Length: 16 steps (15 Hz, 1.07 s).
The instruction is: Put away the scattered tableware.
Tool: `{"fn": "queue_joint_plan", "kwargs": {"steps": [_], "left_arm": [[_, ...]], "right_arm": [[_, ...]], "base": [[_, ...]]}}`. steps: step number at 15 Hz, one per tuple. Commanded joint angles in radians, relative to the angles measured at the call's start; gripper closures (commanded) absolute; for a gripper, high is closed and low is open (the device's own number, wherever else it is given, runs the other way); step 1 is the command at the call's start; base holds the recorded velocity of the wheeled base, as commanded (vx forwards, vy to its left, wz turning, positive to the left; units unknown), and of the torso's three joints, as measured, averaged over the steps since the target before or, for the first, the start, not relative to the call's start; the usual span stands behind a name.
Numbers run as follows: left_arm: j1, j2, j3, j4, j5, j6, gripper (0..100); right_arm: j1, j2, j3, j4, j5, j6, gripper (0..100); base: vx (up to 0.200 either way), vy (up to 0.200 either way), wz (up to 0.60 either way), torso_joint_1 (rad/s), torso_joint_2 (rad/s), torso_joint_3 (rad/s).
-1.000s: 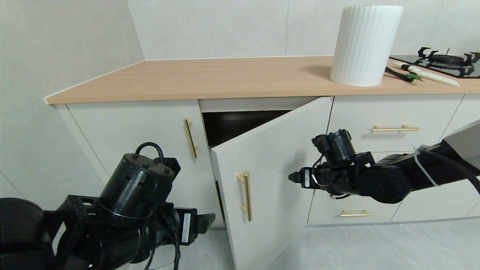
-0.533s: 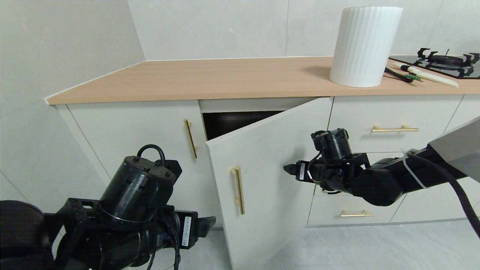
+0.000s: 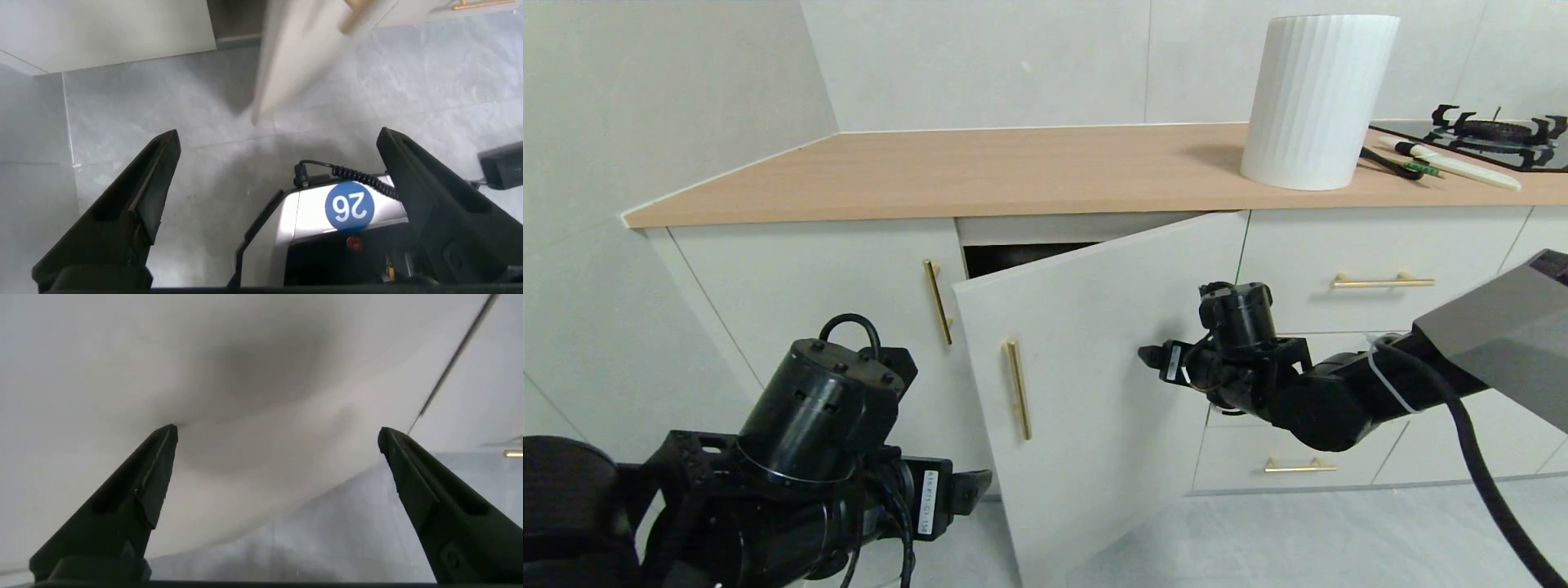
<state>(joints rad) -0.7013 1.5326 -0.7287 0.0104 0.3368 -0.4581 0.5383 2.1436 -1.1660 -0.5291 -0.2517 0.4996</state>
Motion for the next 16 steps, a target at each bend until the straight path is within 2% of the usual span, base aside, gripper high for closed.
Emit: {"fn": "queue_joint_plan", "kwargs": {"steps": [1,3,8,9,16], "left_arm": [[0.000,0.000,0.000,0.000,0.001,-0.001,0],[0.000,0.000,0.000,-0.001,0.002,-0.001,0],[0.000,0.000,0.000,-0.001,0.002,-0.001,0],[0.000,0.001,0.000,-0.001,0.002,-0.001,0],[0.000,0.001,0.000,-0.001,0.002,-0.001,0]], "right_arm": [[-0.009,0.056,-0.034,-0.046,-0.040,0.001,0],[-0.015,0.088,-0.064,-0.080,-0.089,0.001,0],[-0.024,0.136,-0.124,-0.115,-0.135,0.020,0],[-0.035,0.174,-0.162,-0.132,-0.184,0.020,0],[-0.052,0.239,-0.255,-0.135,-0.284,0.020,0]], "base": [[0.000,0.000,0.00,0.000,0.00,0.000],[0.000,0.000,0.00,0.000,0.00,0.000],[0.000,0.000,0.00,0.000,0.00,0.000],[0.000,0.000,0.00,0.000,0.00,0.000],[0.000,0.000,0.00,0.000,0.00,0.000]]}}
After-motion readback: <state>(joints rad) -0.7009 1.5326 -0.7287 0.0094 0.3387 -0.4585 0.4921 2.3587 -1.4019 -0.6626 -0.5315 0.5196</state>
